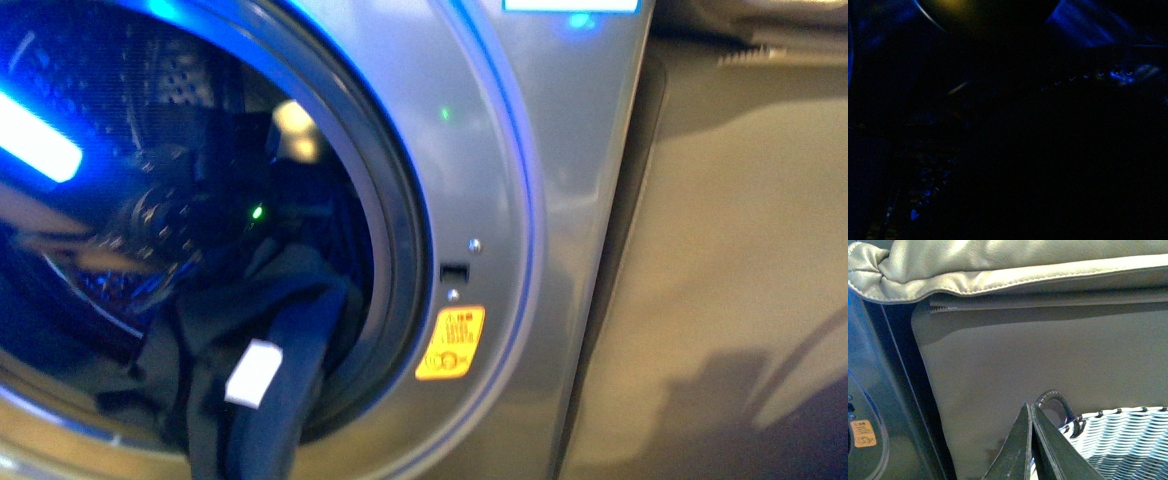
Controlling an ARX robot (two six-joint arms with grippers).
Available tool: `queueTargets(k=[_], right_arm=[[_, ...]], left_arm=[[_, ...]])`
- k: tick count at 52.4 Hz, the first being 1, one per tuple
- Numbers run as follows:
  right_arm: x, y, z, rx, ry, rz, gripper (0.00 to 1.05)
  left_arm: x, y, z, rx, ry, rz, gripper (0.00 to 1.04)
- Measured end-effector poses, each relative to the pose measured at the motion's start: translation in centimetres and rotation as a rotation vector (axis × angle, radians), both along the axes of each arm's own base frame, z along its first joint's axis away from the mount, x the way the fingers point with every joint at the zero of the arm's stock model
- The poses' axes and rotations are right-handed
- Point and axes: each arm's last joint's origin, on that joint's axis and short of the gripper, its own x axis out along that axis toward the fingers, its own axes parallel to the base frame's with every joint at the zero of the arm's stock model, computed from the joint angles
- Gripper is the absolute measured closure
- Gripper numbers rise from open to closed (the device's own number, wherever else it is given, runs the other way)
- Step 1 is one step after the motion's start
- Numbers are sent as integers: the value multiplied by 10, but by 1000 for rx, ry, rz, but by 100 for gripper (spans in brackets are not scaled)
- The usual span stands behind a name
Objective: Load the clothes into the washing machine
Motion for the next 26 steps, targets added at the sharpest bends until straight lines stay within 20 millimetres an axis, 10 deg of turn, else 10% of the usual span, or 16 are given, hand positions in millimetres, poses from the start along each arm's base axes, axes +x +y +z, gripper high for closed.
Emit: queueTargets(k=[26], right_arm=[[-7, 0, -36, 0, 3, 3, 102]], left_arm=[[35, -1, -12, -9, 5, 36, 95]])
